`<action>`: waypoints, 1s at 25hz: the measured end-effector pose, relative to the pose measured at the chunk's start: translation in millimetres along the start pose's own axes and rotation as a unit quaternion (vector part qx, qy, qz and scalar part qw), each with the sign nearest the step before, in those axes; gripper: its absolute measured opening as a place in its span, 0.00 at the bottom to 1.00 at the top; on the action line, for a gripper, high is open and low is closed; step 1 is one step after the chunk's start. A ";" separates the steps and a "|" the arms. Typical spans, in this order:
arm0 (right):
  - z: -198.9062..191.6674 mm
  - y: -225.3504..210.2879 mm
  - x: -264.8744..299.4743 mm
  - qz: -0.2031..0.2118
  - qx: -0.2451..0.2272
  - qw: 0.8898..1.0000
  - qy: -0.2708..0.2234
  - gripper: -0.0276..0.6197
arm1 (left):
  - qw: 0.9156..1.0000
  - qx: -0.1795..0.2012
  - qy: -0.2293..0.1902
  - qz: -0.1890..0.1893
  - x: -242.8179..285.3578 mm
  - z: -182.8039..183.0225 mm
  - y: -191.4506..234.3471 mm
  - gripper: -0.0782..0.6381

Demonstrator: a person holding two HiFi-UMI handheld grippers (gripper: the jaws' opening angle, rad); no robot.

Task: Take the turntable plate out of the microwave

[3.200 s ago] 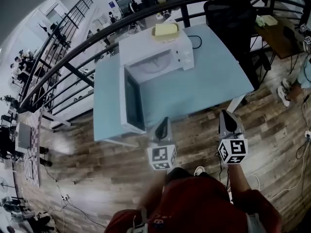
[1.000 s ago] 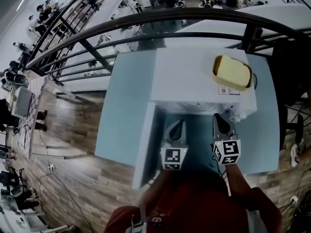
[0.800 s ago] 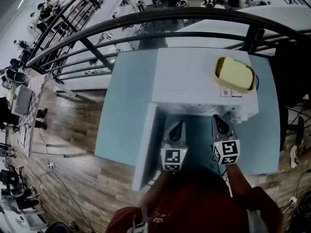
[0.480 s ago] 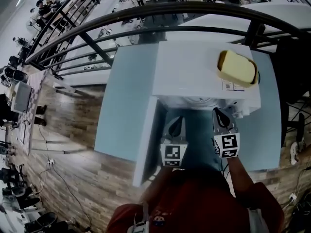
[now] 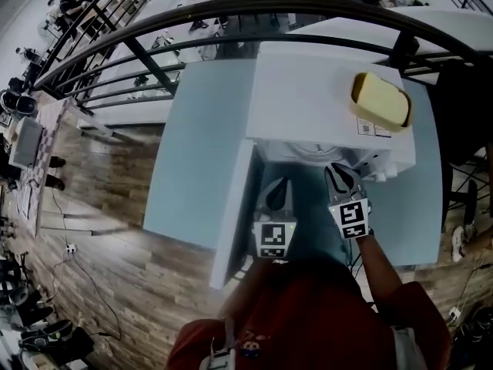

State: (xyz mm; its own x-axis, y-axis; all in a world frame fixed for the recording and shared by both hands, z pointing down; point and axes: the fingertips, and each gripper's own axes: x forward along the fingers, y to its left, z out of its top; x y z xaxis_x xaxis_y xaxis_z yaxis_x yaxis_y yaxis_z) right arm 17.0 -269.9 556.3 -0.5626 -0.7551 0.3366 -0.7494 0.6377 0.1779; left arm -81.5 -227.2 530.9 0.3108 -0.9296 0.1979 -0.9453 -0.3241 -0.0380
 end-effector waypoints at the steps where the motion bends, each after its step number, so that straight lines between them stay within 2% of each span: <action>1: -3.2 2.7 4.9 0.009 -0.015 1.000 0.008 0.14 | 1.000 -0.001 0.000 0.001 -0.3 -0.7 0.6 0.11; 5: -19.7 12.2 26.1 0.041 -0.077 0.995 0.047 0.36 | 1.000 -0.004 0.004 -0.001 -3.2 -1.5 2.0 0.11; 7: -28.7 16.2 37.9 0.054 -0.117 0.989 0.067 0.47 | 1.000 -0.002 0.004 -0.002 -3.7 -2.0 2.8 0.11; 10: -40.5 17.6 58.4 0.066 -0.176 0.978 0.095 0.57 | 1.000 -0.002 0.004 -0.003 -2.5 -2.9 3.0 0.11; 17: -63.8 16.9 96.1 0.085 -0.260 0.951 0.145 0.68 | 1.000 -0.005 0.004 0.001 0.5 -6.9 3.3 0.11; 23: -80.5 7.9 118.9 0.101 -0.307 0.928 0.185 0.69 | 1.000 -0.008 0.011 0.002 1.8 -12.7 2.2 0.11; 25: -84.5 8.9 120.1 0.108 -0.314 0.924 0.190 0.69 | 1.000 -0.007 0.012 0.001 1.6 -13.8 2.4 0.11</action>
State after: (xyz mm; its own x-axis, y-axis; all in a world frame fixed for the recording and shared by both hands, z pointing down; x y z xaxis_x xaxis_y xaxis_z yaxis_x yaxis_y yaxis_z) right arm -27.8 -342.0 676.4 -0.4231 -0.5690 0.7052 -0.2170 0.8192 0.5308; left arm -84.6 -227.1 544.7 0.3058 -0.9261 0.2211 -0.9475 -0.3187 -0.0245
